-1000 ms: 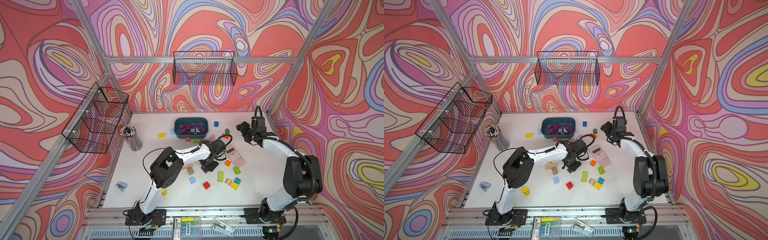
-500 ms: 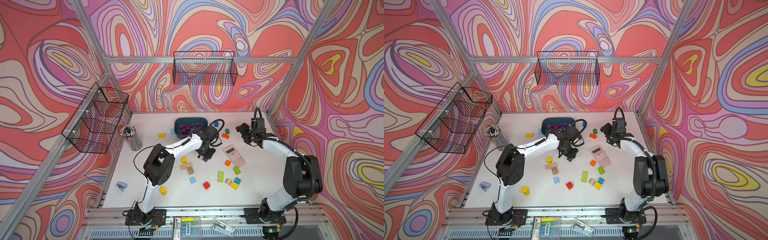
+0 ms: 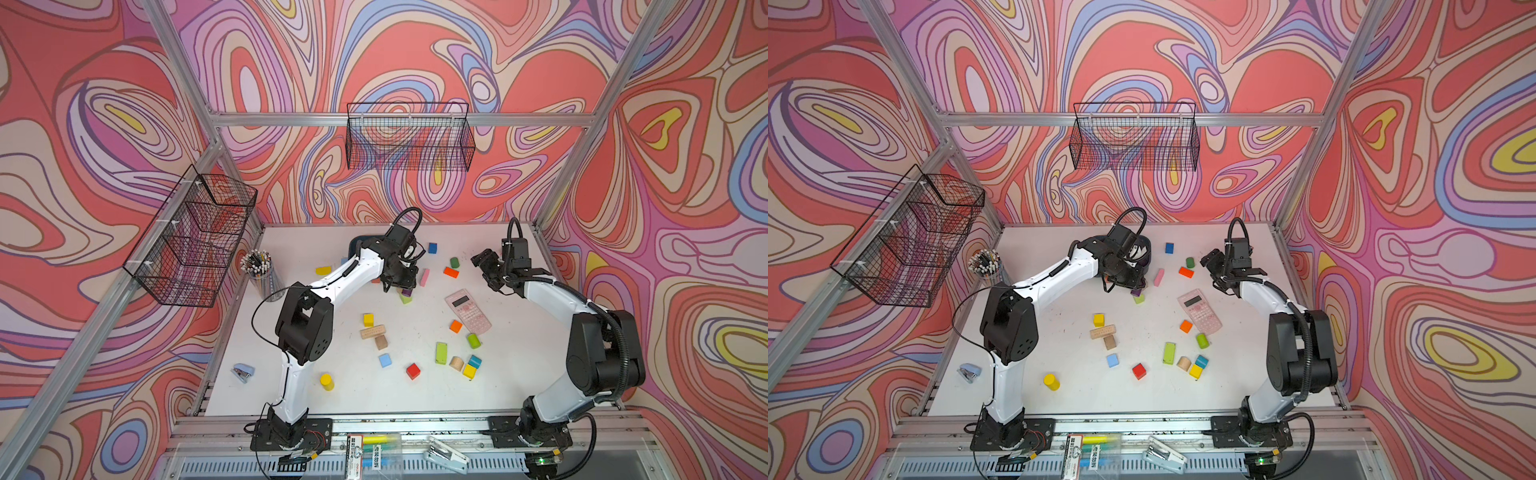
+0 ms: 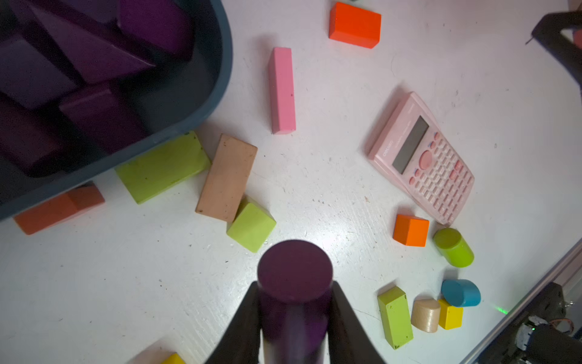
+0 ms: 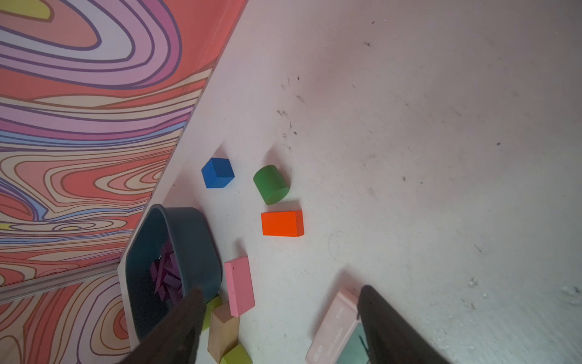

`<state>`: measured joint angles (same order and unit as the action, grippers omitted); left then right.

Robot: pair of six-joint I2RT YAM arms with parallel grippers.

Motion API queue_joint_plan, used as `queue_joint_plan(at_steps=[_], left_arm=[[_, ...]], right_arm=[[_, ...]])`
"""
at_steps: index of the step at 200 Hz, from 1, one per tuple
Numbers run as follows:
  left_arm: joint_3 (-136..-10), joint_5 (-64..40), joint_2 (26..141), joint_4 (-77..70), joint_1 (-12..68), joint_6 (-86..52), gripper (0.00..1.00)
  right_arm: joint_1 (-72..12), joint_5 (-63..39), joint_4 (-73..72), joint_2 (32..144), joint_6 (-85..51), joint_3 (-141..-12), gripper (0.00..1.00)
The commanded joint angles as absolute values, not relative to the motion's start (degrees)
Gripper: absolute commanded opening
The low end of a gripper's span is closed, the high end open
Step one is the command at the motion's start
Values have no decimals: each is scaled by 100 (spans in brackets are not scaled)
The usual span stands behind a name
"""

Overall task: Pick purple bricks into the storage bin
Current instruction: Place the building block in the storage box.

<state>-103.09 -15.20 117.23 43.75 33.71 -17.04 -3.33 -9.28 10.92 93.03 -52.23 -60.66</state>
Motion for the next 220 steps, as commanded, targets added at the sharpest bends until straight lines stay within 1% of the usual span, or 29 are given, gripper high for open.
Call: queue_joint_plan(at_steps=[1,59,95,149,177,220], left_arm=[[-10298,-1698,11323,3924,3125,-2123,26],[-10171,-1537,11260,3373,2525,-2487,25],[-10175,-1531,11411,3066,2222,-2573,26],[-10289,-1358,11735,2713,1935,-2725,26],[-10426,-1158,11929,2664,1864,-2786,26],[-10531,-967,12163,2580,1705,-2878,26]], right_arm=[[-303,-1026,1021,9127,-5330,-5959,80],[-312,-1238,927,9127,-5361,-5923,80],[-308,-1376,977,9097,-5328,-5983,80],[-377,-1451,1196,9067,-4883,-6269,80],[-560,-1427,1171,9034,-4578,-6401,80],[-1035,-1130,1380,8913,-4155,-6637,81]])
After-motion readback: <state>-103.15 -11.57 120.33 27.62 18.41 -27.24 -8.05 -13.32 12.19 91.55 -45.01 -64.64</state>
